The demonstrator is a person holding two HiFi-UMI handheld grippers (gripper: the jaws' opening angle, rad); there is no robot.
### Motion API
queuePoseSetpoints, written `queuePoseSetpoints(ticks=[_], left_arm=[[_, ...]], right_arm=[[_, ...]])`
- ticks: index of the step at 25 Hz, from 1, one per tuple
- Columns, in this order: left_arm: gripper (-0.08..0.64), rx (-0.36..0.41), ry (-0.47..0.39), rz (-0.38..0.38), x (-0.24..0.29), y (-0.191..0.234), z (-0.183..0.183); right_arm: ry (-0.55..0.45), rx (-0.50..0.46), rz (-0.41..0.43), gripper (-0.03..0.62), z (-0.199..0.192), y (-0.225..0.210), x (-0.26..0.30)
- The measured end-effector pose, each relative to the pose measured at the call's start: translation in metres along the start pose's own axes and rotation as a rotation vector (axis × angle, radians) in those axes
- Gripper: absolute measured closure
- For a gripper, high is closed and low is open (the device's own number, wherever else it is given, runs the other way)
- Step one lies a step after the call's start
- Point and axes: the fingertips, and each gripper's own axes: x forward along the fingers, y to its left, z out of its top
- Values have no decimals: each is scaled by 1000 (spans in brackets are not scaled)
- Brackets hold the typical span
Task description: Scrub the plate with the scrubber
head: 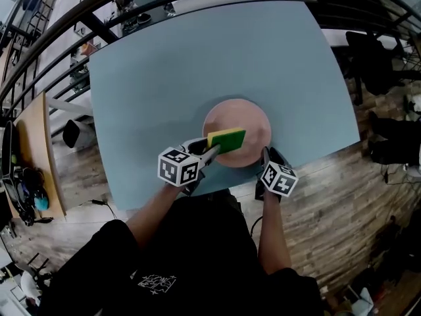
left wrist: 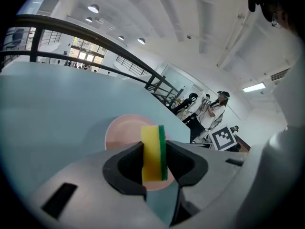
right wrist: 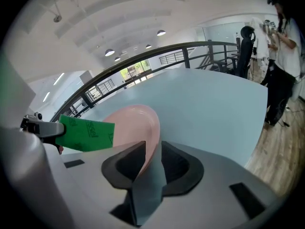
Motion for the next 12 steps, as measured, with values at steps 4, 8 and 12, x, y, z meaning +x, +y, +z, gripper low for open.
queuePoseSetpoints(ticks=[4, 8, 12], left_arm=[[428, -26, 33, -27, 11, -2, -6], [428, -129, 57, -61, 22, -1, -13], [428, -195, 68, -73, 30, 1, -15]], right_arm=[[23, 30, -3, 492, -8, -1, 6], [45, 95, 12, 483, -14, 1, 13], [75, 147, 13, 486, -19, -2, 18]])
